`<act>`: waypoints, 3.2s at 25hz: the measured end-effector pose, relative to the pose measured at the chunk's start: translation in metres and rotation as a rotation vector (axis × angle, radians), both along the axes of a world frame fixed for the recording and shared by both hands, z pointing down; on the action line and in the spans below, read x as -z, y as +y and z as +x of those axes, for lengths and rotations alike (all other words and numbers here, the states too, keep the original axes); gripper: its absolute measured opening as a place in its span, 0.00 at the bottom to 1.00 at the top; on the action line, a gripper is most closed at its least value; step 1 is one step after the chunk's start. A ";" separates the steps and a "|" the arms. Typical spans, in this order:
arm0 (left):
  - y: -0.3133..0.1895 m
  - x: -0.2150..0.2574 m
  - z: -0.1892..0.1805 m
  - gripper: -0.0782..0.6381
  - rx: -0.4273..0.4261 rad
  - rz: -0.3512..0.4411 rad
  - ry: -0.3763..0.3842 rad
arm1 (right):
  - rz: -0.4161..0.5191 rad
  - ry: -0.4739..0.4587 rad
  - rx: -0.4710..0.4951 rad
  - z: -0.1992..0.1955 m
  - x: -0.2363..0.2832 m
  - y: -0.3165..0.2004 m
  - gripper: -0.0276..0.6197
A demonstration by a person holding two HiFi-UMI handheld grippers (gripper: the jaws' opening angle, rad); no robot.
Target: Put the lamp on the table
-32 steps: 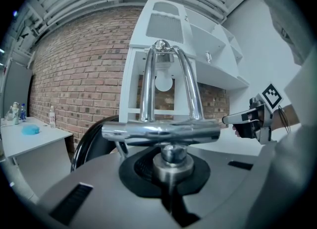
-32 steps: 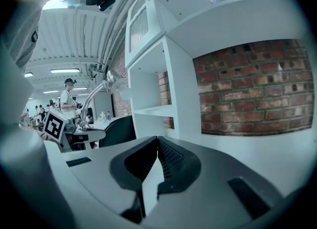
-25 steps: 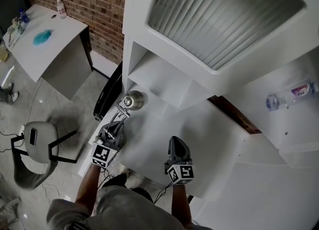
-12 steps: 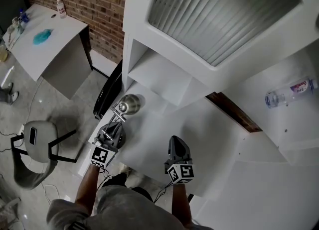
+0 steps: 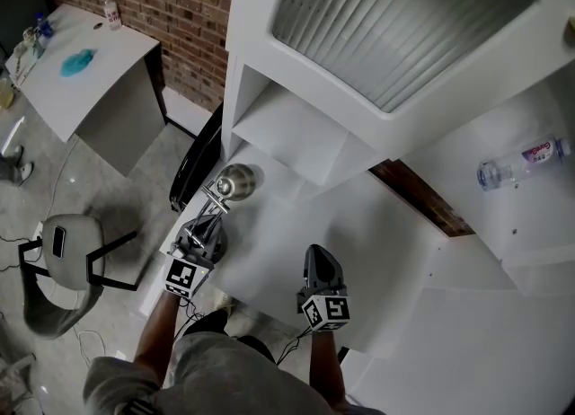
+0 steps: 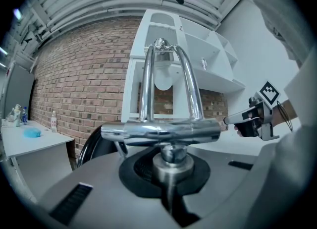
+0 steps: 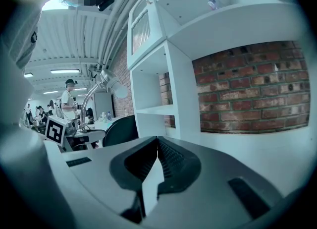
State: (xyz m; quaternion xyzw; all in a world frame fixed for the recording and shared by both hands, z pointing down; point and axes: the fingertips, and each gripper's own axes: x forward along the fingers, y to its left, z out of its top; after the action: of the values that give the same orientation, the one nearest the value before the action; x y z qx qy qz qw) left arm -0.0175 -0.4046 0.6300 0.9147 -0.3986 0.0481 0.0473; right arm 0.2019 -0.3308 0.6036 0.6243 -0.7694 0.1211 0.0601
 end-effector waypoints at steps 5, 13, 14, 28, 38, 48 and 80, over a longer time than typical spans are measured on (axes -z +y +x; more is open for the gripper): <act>0.001 0.000 0.000 0.17 -0.025 -0.032 0.024 | -0.001 -0.002 0.007 -0.005 0.001 0.004 0.08; 0.007 -0.010 0.003 0.55 -0.047 -0.062 0.001 | 0.005 -0.002 0.008 -0.008 0.003 0.008 0.08; 0.008 -0.010 0.001 0.56 -0.042 -0.067 0.005 | 0.006 -0.002 0.009 -0.008 0.004 0.009 0.08; 0.020 -0.012 -0.021 0.57 0.073 -0.085 -0.071 | 0.016 -0.014 -0.003 0.004 0.010 0.038 0.08; 0.048 -0.002 -0.023 0.56 0.118 -0.095 -0.112 | 0.043 -0.019 -0.005 0.011 0.021 0.068 0.08; 0.081 0.017 -0.028 0.51 0.170 -0.094 -0.105 | 0.062 -0.023 -0.008 0.017 0.028 0.103 0.08; 0.230 0.081 -0.012 0.14 0.177 -0.024 -0.078 | 0.138 -0.020 0.048 0.000 0.051 0.215 0.08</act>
State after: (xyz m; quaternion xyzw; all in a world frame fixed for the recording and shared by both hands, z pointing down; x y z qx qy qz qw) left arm -0.0294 -0.1751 0.5487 0.8726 -0.4788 0.0841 0.0467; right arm 0.2020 -0.1157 0.5527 0.6071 -0.7912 0.0723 0.0120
